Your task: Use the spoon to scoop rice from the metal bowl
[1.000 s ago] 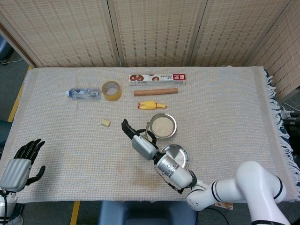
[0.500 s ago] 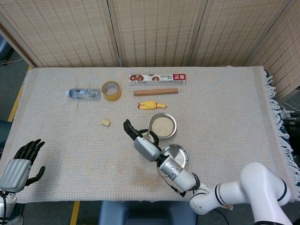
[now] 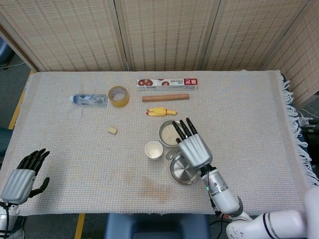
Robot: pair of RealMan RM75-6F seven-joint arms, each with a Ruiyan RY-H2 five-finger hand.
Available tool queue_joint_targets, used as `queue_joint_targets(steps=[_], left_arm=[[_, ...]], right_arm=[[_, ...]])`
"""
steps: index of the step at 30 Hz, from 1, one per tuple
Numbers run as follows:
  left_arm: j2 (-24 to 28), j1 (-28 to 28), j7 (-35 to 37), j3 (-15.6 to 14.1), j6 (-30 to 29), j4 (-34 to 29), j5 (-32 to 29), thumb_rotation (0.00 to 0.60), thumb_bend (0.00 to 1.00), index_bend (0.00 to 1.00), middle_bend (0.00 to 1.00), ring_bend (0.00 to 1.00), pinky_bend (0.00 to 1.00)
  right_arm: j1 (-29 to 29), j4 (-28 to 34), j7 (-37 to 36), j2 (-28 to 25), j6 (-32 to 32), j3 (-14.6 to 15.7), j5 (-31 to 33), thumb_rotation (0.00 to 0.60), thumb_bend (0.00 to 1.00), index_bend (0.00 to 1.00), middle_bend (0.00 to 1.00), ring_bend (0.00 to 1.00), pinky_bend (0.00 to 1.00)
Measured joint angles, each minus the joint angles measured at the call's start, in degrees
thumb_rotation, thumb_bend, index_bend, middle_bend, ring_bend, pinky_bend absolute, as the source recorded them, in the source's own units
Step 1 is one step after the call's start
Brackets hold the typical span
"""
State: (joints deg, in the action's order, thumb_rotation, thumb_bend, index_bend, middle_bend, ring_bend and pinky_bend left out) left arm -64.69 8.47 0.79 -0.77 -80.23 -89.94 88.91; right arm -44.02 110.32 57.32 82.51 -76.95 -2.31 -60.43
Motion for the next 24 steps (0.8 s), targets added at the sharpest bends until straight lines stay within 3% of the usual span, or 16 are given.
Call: queue_joint_targets(steps=[5,10,15,20,24], left_arm=[[-0.33,0.27,-0.77,0.19,0.25,-0.18,-0.22,0.600,0.42,0.00,0.00,0.00,0.13],[-0.58,0.51,-1.14,0.29,0.74,-0.13,-0.58,0.600,0.42,0.00,0.00,0.00,0.13],[-0.59,0.58,-0.93,0.56,1.14,0.12,-1.50,0.600,0.42,0.00,0.00,0.00,0.13],[-0.59,0.58,-0.39,0.59,1.14,0.49,-1.57,0.600,0.42,0.00,0.00,0.00,0.13],[-0.53,0.45,-0.20,0.58,0.95,0.55,-1.63,0.600,0.42,0.00,0.00,0.00,0.13]], right_arm=[[3.60,-3.60,-8.75,-0.67,4.06,2.52,-0.50,0.600,0.35,0.58,0.03,0.00,0.00],[4.91,-12.62,-11.86,4.45,7.81,3.37,-0.49,0.600,0.35,0.55,0.03,0.00,0.00],[5.76,-20.13,-13.39,10.96,10.20,3.68,-1.33,0.600,0.35,0.51,0.03,0.00,0.00],[6.09,-23.18,-13.36,13.91,12.13,3.73,-2.02,0.600,0.35,0.47,0.02,0.00,0.00],[6.38,-23.78,-12.40,14.51,12.89,3.58,-1.75,0.600,0.35,0.35,0.02,0.00,0.00]])
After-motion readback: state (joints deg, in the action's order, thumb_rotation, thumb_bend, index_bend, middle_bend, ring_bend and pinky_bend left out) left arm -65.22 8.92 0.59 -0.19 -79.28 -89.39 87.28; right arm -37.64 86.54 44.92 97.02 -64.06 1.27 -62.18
